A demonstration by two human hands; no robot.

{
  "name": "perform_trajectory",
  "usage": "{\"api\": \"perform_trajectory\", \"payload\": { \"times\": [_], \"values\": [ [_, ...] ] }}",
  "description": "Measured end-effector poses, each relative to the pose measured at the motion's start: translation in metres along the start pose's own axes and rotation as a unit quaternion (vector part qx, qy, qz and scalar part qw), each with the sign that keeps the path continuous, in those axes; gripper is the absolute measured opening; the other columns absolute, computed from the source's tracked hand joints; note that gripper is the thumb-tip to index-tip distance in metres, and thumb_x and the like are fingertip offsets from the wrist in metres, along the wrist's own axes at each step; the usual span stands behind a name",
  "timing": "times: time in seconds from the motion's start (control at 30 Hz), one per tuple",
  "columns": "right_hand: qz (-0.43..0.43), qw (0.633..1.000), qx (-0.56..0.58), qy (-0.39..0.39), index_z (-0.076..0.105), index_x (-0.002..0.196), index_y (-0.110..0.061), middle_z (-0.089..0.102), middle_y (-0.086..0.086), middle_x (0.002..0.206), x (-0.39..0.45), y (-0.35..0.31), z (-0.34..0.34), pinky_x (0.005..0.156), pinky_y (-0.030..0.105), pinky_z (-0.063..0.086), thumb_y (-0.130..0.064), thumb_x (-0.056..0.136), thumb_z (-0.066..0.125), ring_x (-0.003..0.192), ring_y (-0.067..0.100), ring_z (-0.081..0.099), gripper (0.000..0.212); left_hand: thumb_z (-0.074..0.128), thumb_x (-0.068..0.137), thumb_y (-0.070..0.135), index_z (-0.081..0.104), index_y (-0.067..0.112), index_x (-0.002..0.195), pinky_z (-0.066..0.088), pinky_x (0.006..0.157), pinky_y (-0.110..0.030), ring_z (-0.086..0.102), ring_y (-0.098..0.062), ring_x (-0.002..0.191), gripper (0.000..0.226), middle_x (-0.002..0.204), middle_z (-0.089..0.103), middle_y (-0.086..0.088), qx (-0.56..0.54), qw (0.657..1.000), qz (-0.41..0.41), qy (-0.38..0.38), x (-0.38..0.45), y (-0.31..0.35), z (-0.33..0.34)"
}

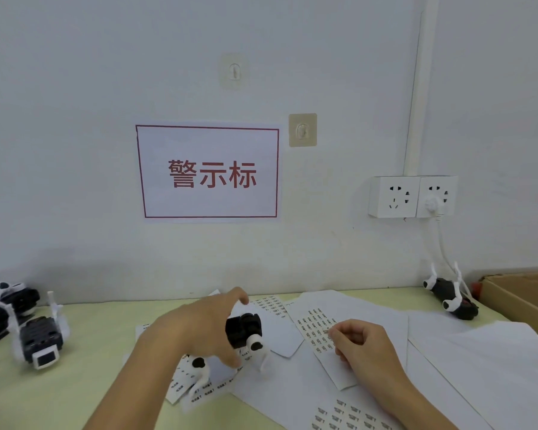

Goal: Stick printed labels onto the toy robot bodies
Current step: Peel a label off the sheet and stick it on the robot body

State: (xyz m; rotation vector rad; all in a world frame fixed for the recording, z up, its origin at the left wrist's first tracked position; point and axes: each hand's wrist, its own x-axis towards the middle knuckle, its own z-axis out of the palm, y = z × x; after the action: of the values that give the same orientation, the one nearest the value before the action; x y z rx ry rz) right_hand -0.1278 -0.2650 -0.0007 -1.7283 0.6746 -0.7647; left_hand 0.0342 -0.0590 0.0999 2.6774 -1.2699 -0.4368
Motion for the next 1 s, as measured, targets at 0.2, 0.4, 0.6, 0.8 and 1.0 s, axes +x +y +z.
{"api": "perform_trajectory", "payload": {
  "times": [0.2,0.4,0.6,0.8,1.0],
  "values": [
    [-0.008,1.000,-0.015,-0.005,0.074,0.076,-0.015,0.068,-0.001,0.059,0.000,0.002,0.000,0.059,0.021,0.045,-0.018,0.091,0.070,0.050,0.002,0.057,0.017,0.070,0.087,0.025,0.037,0.035,0.125,0.059,0.071,-0.037,0.060,-0.017,0.069,0.052,0.110,0.059,-0.003,-0.060,0.997,0.028,0.035,0.009,-0.012,0.006],
    [-0.018,1.000,-0.024,-0.005,0.074,0.076,-0.016,0.068,-0.001,0.060,0.001,0.004,0.001,0.056,0.017,0.045,-0.018,0.091,0.070,0.051,0.001,0.057,0.016,0.071,0.087,0.037,0.051,0.053,0.127,0.058,0.068,-0.029,0.074,-0.015,0.085,0.047,0.111,0.068,0.007,-0.277,0.953,0.099,0.070,0.007,-0.010,0.003],
    [-0.024,0.999,-0.024,-0.009,0.075,0.075,-0.016,0.069,0.001,0.060,0.001,0.003,0.001,0.061,0.021,0.045,-0.019,0.092,0.070,0.052,0.001,0.058,0.017,0.069,0.079,0.033,0.056,0.051,0.129,0.050,0.082,-0.038,0.071,-0.023,0.090,0.055,0.114,0.072,0.001,-0.430,0.884,0.176,0.045,0.000,0.004,0.000],
    [-0.028,0.999,-0.014,-0.008,0.074,0.076,-0.015,0.068,-0.001,0.059,0.002,0.003,0.001,0.053,0.012,0.043,-0.015,0.092,0.069,0.051,0.000,0.058,0.017,0.068,0.080,0.025,0.055,0.050,0.131,0.053,0.076,-0.033,0.071,-0.025,0.086,0.059,0.101,0.073,-0.005,-0.465,0.862,0.198,0.043,0.001,0.014,0.000],
    [-0.095,0.995,-0.038,0.018,0.067,0.072,-0.020,0.067,-0.002,0.064,-0.002,-0.001,0.005,0.065,0.024,0.047,-0.009,0.093,0.065,0.060,0.006,0.058,0.024,0.070,0.087,0.020,0.051,0.055,0.126,0.060,0.078,-0.041,0.074,-0.029,0.089,0.056,0.117,0.061,-0.017,-0.471,0.868,0.153,0.035,0.014,0.022,0.021]
  ]
}}
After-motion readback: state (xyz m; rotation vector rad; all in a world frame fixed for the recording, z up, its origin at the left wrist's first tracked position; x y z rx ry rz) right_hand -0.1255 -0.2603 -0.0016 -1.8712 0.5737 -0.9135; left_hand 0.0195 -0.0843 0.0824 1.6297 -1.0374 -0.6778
